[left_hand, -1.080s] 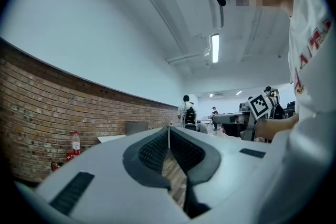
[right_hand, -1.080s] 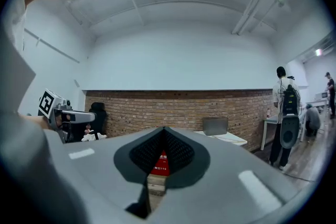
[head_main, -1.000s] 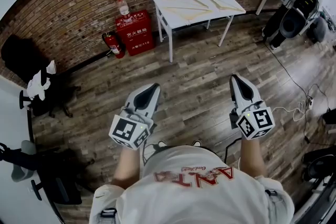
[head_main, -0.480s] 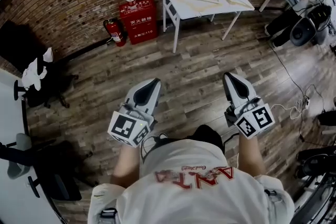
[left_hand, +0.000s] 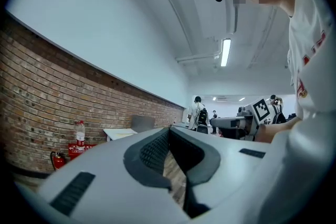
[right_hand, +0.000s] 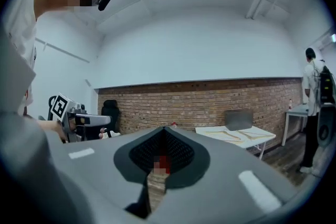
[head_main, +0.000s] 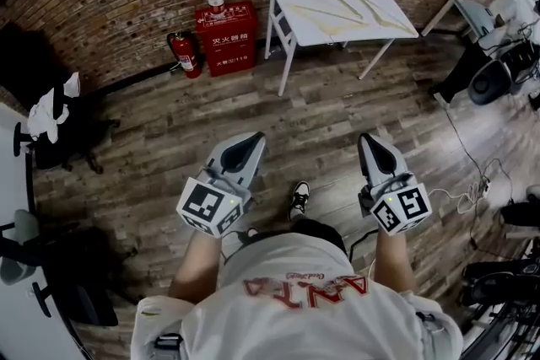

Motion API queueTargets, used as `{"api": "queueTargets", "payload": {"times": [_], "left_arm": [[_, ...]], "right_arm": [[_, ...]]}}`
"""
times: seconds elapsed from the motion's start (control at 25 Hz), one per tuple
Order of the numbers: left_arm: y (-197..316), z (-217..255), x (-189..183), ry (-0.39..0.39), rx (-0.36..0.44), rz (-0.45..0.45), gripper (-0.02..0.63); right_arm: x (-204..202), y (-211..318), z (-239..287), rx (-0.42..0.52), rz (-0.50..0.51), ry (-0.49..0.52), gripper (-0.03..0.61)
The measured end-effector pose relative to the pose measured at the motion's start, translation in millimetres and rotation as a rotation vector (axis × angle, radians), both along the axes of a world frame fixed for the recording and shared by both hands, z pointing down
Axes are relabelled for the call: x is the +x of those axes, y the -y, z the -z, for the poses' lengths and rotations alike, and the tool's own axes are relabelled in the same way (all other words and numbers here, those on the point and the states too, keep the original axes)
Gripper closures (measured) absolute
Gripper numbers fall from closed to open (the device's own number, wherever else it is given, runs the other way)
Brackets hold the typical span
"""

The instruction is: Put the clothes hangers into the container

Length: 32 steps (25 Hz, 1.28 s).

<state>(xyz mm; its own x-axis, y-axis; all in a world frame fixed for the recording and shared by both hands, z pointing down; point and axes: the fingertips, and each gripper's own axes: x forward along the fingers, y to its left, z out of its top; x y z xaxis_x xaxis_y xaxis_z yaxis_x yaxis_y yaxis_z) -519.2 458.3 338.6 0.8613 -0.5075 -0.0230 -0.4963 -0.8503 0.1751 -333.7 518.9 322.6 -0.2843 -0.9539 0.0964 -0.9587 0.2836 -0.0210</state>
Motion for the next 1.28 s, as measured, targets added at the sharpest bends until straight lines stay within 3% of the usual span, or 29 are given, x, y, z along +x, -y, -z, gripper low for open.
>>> {"api": "queueTargets", "payload": {"times": [0.36, 0.72, 0.96, 1.12, 1.28], "left_arm": [[86.6, 15.1, 56.6, 0.041, -0.006, 0.057, 0.603], [143.9, 33.9, 152.6, 0.099, 0.034, 0.078, 0.603], [174.3, 36.8, 213.0, 0.123, 0.041, 0.087, 0.603], [182.4, 30.5, 243.8, 0.154, 0.038, 0.057, 0.603], [197.4, 27.7, 267.3, 0.163, 0.029, 0.029, 0.603]], "right_arm": [[59.6, 95.8, -15.0, -0.039, 0.069, 0.032, 0.577], [148.1, 164.5, -20.7, -0.027, 0.120, -0.019, 0.577], [211.7, 199.0, -35.4, -0.037, 0.112, 0.020, 0.577], [225.7, 210.0, -51.8, -0.066, 0.128, -0.059, 0.577], [237.0, 218.7, -62.6, -0.090, 0.135, -0.043, 0.577]]}}
